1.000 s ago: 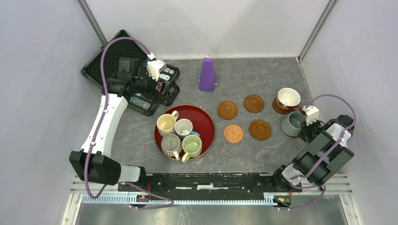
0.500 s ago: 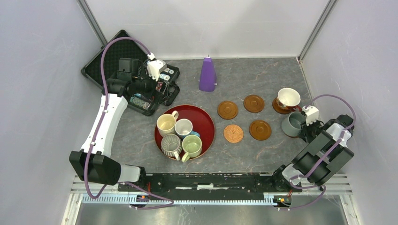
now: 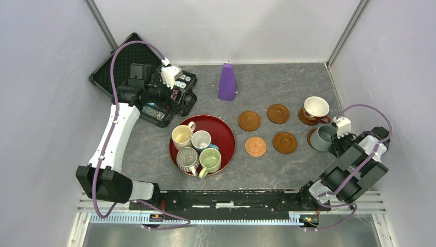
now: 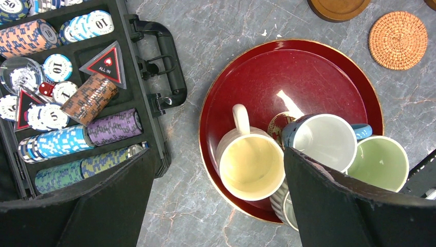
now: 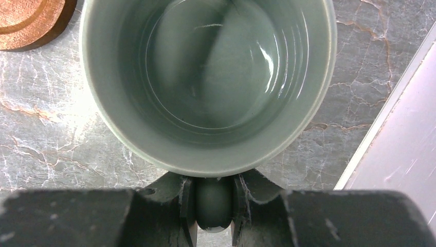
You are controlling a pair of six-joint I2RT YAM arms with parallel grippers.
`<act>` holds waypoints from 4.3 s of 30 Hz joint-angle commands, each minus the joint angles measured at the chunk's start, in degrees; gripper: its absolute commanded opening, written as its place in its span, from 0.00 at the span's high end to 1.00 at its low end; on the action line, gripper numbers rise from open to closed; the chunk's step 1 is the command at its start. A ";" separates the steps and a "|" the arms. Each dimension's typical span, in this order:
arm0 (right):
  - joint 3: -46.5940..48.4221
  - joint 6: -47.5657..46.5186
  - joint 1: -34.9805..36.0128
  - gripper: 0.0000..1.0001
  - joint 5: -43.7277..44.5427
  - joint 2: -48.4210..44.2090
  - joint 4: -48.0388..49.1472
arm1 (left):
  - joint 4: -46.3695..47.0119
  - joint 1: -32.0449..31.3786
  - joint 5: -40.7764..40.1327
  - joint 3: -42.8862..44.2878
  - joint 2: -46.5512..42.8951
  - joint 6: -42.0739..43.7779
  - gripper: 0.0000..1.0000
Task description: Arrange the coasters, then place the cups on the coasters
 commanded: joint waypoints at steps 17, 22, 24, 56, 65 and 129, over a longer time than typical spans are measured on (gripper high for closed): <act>1.09 3.60 1.39 0.73 -3.33 0.76 4.98 | 0.65 -0.27 0.44 1.85 0.70 2.26 0.00; 1.12 3.48 2.38 0.72 -3.24 1.12 4.12 | 0.73 -0.27 0.45 1.94 0.86 2.46 0.00; 1.13 3.31 2.65 0.72 -3.09 1.04 3.90 | 0.73 -0.27 0.46 2.08 0.97 2.57 0.00; 3.33 -0.47 1.74 0.42 0.06 -1.55 -2.26 | 0.73 -0.27 0.78 1.68 1.07 2.31 0.00; 9.35 0.66 1.69 0.19 -0.84 -5.59 -8.68 | 0.69 -0.28 0.38 1.96 0.51 2.29 0.00; 4.53 47.46 97.98 0.38 12.47 -0.24 34.94 | -2.79 1.66 -8.52 -17.31 -21.25 -11.02 0.00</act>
